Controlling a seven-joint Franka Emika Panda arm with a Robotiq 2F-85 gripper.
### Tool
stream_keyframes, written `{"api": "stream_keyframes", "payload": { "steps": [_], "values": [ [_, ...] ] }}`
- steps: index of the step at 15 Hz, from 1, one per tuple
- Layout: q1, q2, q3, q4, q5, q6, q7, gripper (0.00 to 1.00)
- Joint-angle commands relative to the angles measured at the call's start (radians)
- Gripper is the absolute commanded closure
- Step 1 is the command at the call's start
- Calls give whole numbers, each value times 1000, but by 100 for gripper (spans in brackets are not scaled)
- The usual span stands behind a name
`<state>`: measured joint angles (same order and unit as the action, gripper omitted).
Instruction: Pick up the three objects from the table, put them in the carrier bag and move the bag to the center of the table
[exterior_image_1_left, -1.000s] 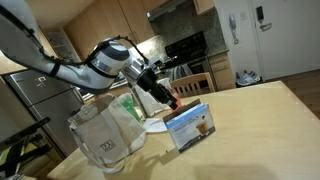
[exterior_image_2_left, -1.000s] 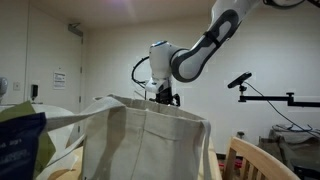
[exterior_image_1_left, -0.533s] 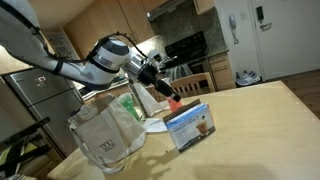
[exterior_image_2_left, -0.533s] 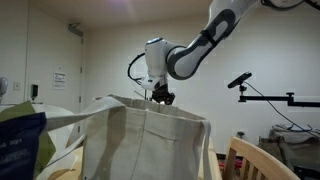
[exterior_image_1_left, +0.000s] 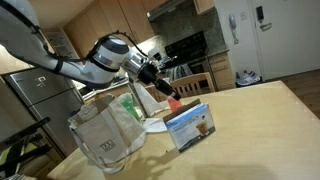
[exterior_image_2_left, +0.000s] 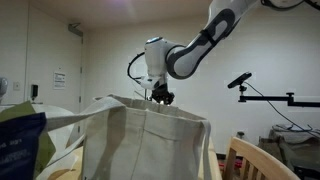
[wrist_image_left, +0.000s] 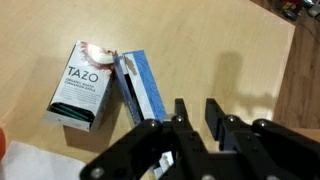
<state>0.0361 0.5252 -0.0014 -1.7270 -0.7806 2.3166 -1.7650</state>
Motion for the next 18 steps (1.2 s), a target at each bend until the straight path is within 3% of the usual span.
{"api": "stream_keyframes", "payload": {
  "steps": [1,2,4,18],
  "values": [
    [-6,0,8,2,-3,-4,0,71],
    [-6,0,8,2,-3,-4,0,93],
    [1,12,8,22,-7,-22,-6,100],
    [50,216,31,262,7,-82,-148,100]
  ]
}}
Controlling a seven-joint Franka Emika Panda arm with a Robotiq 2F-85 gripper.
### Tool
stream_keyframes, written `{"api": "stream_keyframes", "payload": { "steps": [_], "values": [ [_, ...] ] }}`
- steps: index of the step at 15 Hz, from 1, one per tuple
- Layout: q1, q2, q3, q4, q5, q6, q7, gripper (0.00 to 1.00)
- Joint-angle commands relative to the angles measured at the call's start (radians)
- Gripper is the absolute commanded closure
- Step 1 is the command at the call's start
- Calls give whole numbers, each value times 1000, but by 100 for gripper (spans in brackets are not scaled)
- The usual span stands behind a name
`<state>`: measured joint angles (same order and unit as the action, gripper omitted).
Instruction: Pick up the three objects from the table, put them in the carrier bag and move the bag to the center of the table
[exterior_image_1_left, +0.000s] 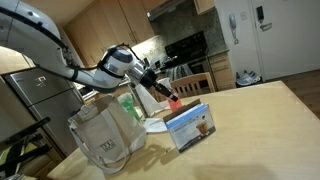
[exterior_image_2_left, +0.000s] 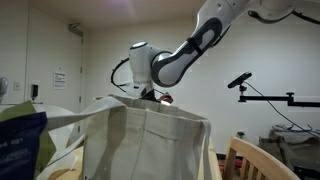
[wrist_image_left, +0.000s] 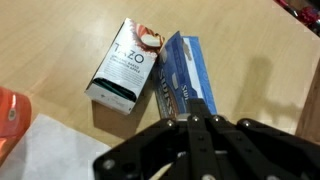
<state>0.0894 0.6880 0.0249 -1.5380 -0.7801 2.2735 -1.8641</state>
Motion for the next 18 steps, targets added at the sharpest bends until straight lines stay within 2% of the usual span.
{"api": "stream_keyframes", "payload": {
  "steps": [1,8,18],
  "values": [
    [-6,65,3,79,5,-34,-51,100],
    [-16,99,8,99,31,-55,-108,100],
    [14,31,-5,41,-9,-120,-88,100]
  ]
}}
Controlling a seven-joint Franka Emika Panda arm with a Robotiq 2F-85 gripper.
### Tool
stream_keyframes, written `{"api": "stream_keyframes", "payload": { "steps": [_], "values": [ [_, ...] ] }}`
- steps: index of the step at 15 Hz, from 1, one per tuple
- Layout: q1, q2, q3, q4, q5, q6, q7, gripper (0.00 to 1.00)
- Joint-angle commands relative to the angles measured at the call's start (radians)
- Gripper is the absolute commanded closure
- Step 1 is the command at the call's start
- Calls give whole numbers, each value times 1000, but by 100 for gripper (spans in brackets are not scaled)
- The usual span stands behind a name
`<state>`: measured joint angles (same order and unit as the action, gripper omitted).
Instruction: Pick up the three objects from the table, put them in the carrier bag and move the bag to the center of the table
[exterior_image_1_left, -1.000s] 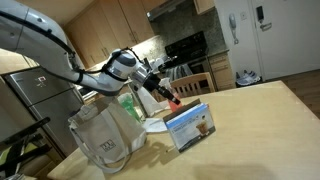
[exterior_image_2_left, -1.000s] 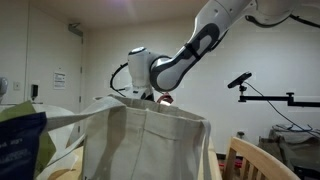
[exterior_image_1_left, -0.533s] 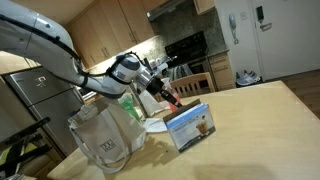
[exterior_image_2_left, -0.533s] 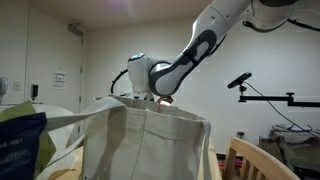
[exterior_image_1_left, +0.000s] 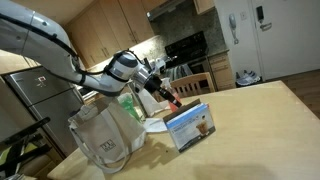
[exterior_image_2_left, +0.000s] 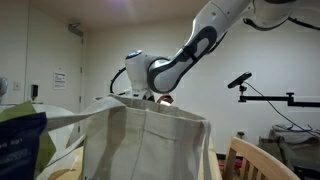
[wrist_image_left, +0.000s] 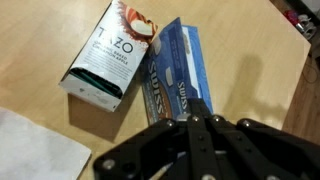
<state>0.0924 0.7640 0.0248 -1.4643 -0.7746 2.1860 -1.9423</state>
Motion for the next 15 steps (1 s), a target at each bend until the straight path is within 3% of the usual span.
{"api": "stream_keyframes", "payload": {
  "steps": [1,15],
  "values": [
    [8,-47,-2,-34,-11,-34,-11,100],
    [-5,-37,0,-28,-11,-37,-25,100]
  ]
}}
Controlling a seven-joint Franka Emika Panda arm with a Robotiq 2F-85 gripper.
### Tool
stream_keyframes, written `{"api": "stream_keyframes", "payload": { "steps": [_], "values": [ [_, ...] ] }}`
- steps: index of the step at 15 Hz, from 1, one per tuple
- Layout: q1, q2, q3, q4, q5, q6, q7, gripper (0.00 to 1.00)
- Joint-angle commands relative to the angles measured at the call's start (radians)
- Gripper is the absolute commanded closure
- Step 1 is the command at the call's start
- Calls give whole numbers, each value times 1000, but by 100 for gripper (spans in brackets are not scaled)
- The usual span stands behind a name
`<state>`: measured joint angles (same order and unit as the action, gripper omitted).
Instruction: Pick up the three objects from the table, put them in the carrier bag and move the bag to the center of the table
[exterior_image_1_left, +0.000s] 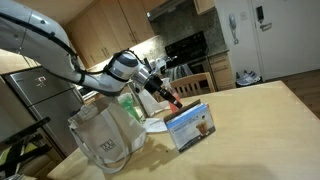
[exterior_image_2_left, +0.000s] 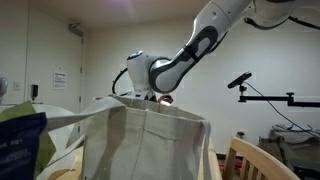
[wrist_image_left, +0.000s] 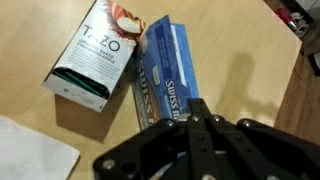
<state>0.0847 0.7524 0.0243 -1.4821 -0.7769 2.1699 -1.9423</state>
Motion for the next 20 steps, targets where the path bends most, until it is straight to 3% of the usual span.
{"api": "stream_keyframes", "payload": {
  "steps": [1,20],
  "values": [
    [2,-21,1,-6,-5,-24,-29,100],
    [-59,31,6,-32,40,-27,-108,100]
  ]
}}
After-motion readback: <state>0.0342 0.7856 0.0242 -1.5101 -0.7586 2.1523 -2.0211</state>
